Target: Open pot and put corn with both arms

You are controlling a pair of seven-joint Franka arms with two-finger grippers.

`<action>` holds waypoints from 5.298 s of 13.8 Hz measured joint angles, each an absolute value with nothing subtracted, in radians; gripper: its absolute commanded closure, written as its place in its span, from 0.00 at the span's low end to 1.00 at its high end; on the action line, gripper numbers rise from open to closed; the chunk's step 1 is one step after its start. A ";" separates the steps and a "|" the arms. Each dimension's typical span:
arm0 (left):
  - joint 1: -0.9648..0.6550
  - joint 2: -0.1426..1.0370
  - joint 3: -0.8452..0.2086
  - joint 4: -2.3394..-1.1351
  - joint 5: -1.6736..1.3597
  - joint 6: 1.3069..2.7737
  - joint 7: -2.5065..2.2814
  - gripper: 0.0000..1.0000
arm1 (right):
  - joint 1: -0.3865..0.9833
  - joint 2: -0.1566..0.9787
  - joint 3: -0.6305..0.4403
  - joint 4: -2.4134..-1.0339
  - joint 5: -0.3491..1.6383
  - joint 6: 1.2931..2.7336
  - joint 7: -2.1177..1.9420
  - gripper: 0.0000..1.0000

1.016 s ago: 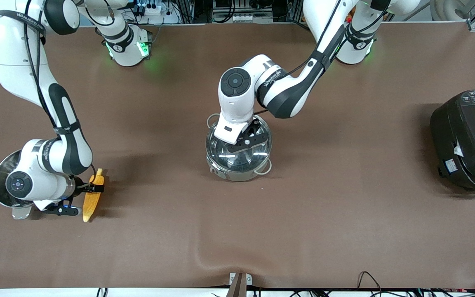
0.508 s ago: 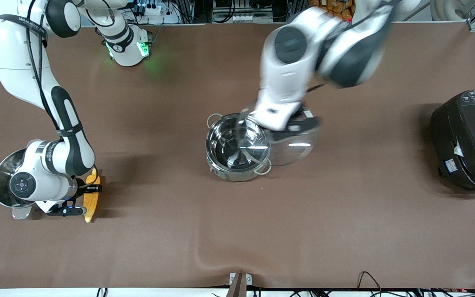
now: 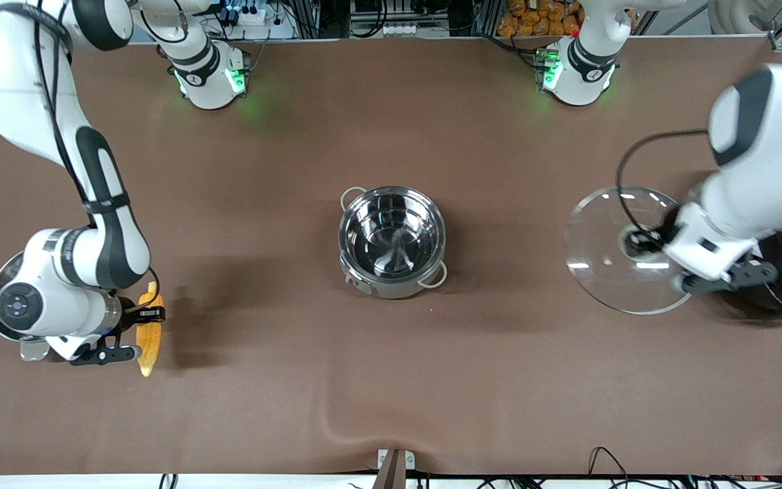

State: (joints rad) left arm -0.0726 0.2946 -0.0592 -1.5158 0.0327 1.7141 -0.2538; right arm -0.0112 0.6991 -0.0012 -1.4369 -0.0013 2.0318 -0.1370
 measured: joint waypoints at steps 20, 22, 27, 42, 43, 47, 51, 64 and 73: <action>0.012 0.342 -0.072 -2.230 0.029 2.675 -0.163 0.95 | 0.734 0.611 0.067 -1.385 -0.397 1.949 -0.298 1.00; 0.012 0.343 -0.073 -2.230 0.029 2.675 -0.163 0.95 | 0.748 0.619 0.067 -1.387 -0.397 1.899 -0.280 1.00; 0.010 0.343 -0.076 -2.230 0.029 2.662 -0.163 0.40 | 0.802 0.667 0.067 -1.390 -0.401 1.875 -0.155 1.00; 0.007 0.082 -0.093 -1.653 0.029 1.780 -0.163 0.00 | 0.835 0.698 0.066 -1.373 -0.414 1.973 0.110 0.00; 0.007 0.080 -0.093 -1.586 0.029 1.706 -0.163 0.00 | 0.836 0.687 0.066 -1.367 -0.412 1.969 0.139 0.00; 0.007 0.082 -0.093 -1.467 0.029 1.508 -0.163 0.00 | 0.799 0.584 0.046 -1.346 -0.337 1.881 0.181 0.00; 0.009 0.084 -0.092 -1.462 0.029 1.490 -0.160 0.00 | 0.618 0.503 0.039 -1.349 -0.290 1.821 0.170 0.00; 0.008 0.009 -0.093 -1.435 0.027 1.429 -0.160 0.00 | 0.076 0.227 0.037 -1.488 -0.012 1.684 -0.050 0.00; 0.008 0.037 -0.088 -1.446 0.018 1.433 -0.160 0.00 | -0.040 0.007 -0.078 -1.559 -0.011 1.512 -0.013 0.00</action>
State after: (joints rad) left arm 0.0081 0.0367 -0.0880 -1.4464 0.0178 1.4334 -0.1599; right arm -0.0398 0.0066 -0.0777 -1.5587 -0.0109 1.5123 -0.0134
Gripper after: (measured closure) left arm 0.000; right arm 0.000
